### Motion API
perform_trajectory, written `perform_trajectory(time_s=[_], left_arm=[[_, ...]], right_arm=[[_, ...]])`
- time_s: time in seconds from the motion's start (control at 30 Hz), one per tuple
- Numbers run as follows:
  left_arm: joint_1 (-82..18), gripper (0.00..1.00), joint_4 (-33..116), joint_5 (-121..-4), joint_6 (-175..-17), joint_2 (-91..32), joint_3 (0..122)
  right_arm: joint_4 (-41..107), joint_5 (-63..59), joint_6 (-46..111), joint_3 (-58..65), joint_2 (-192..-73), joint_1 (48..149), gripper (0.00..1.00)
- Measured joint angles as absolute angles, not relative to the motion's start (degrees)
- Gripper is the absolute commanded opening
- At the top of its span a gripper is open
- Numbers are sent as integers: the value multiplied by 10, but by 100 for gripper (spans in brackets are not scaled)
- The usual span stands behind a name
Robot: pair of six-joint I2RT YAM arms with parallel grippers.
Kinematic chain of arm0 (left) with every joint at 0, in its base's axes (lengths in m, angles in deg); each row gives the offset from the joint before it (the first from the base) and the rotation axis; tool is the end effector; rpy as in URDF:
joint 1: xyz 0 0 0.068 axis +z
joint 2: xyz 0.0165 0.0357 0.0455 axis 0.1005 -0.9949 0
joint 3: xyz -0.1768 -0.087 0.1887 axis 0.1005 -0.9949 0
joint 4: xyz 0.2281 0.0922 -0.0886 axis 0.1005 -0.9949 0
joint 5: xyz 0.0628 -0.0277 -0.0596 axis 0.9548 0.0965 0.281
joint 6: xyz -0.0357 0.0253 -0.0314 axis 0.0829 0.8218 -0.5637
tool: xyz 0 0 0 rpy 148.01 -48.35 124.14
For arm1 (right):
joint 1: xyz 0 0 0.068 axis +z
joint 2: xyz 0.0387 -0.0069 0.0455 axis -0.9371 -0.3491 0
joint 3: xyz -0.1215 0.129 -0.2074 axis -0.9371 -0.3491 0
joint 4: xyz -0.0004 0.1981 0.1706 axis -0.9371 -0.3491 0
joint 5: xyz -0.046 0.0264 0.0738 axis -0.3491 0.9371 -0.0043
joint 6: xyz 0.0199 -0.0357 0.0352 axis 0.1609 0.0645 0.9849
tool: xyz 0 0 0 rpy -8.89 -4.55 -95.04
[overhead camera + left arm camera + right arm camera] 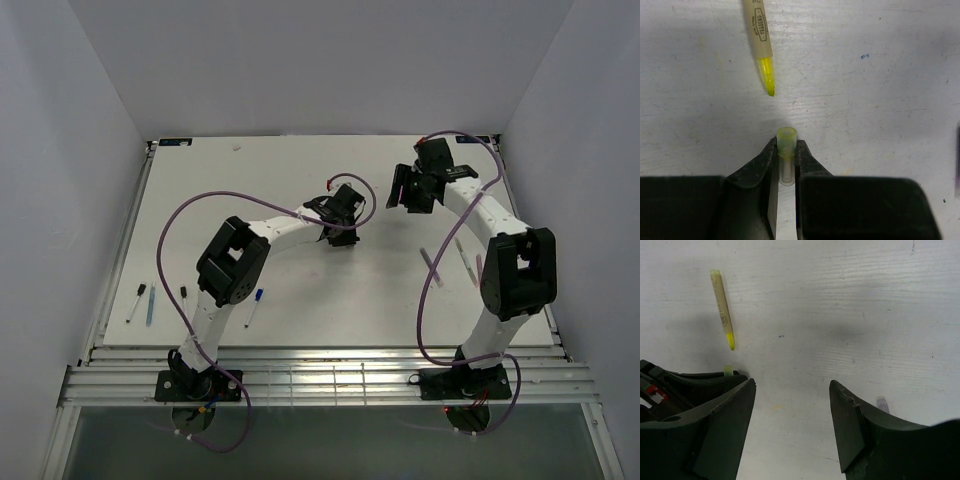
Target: Open the pen caps
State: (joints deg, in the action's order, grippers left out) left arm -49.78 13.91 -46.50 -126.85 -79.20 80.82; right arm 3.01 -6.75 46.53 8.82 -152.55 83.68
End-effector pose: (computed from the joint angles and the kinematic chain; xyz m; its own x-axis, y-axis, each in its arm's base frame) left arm 0.3392 -0.3212 0.1556 -0.8819 -0.0739 -0.4657 0.0632 0.9602 -0.2720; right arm 0.3774 0.0969 0.2607 -0.7981 0.1637 -0.5799 0.0046 0.9640 0.2658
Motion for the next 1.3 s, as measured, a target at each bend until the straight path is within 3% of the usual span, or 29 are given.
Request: perform_trajectory(time_s=[0.17, 1.03, 1.13, 1.3], left_arm=[[-498, 25, 129, -460, -1277, -796, 817], [-498, 41, 122, -455, -1296, -802, 826], [-499, 48, 124, -455, -1298, -802, 826], [-504, 75, 144, -447, -1295, -784, 801]], right_arm=[[47, -64, 463, 73, -1510, 831, 67], [65, -46, 458, 31, -1504, 813, 67], [65, -44, 450, 19, -1496, 813, 67], [61, -46, 434, -8, -1474, 812, 67]])
